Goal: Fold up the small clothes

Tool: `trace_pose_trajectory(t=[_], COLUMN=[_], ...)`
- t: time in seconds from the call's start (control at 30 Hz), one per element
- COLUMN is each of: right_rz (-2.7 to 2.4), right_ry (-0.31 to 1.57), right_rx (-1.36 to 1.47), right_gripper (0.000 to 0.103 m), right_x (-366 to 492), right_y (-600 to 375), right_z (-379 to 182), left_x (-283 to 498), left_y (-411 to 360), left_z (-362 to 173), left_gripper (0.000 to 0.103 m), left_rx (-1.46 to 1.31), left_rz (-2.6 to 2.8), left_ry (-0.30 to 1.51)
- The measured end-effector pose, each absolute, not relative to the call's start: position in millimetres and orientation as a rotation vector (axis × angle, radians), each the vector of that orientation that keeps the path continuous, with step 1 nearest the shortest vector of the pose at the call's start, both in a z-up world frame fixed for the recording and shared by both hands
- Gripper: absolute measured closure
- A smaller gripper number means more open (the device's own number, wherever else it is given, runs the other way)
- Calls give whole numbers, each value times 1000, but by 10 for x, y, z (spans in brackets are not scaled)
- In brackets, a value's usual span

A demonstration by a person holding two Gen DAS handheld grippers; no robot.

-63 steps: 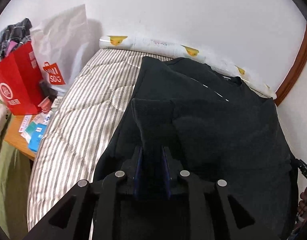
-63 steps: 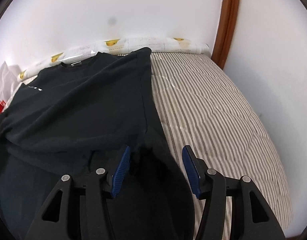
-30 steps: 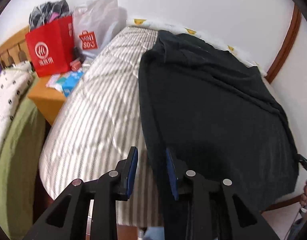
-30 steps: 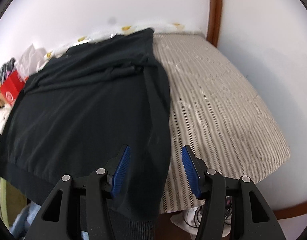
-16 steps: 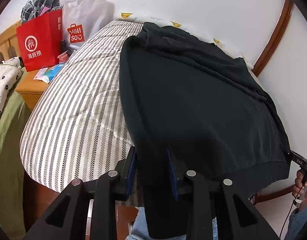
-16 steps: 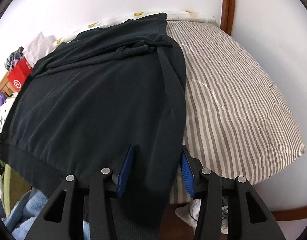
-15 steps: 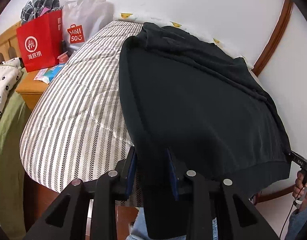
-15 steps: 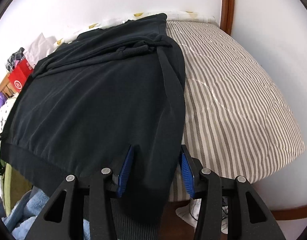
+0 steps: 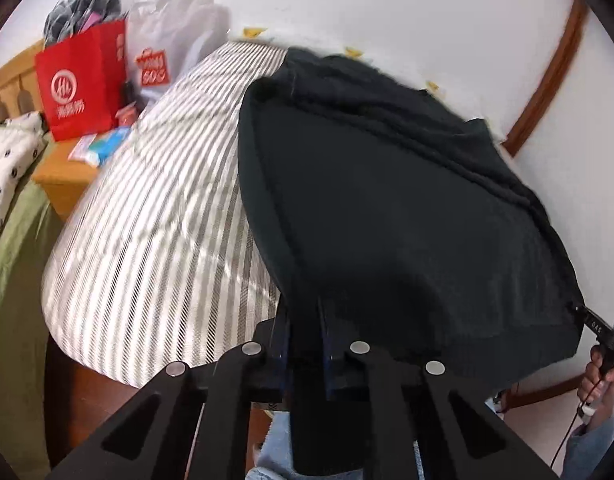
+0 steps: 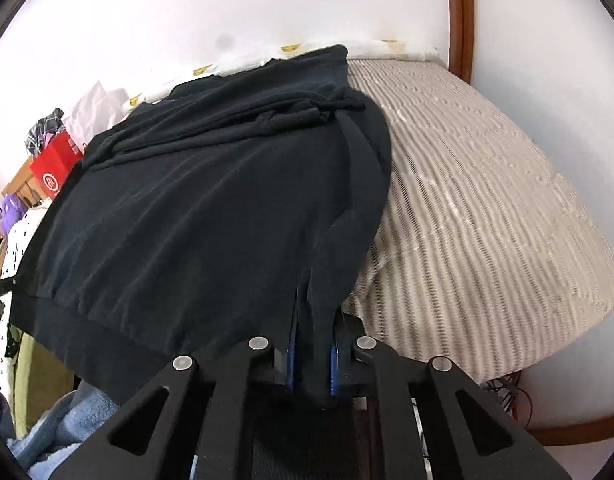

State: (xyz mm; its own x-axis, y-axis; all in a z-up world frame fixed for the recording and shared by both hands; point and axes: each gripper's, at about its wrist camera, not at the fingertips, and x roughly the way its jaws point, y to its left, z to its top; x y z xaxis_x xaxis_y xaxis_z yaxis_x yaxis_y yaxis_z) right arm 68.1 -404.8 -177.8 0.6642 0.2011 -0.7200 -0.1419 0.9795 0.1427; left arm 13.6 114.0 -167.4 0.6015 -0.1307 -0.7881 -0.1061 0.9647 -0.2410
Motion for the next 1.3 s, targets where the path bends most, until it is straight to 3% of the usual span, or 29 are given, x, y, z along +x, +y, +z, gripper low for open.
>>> trace_pose_trajectory(t=[0.23, 0.5, 0.93, 1.3], right_rz=[246, 244, 200, 155], right_ry=[648, 590, 512, 602], right_rx=[57, 107, 153, 204], right_gripper=[92, 92, 92, 92], right_x=[314, 477, 1761, 2959], right_y=[-4242, -4222, -3996, -3929], right_z=[-1193, -1068, -429, -763], left_x=[-172, -12, 974, 2174], left_y=[1197, 1168, 1432, 1391], left_z=[-1062, -936, -643, -795], left_gripper=[92, 92, 92, 92], left_rx=[-346, -325, -394, -364], left_rz=[-216, -186, -94, 6], left_ry=[710, 641, 533, 575])
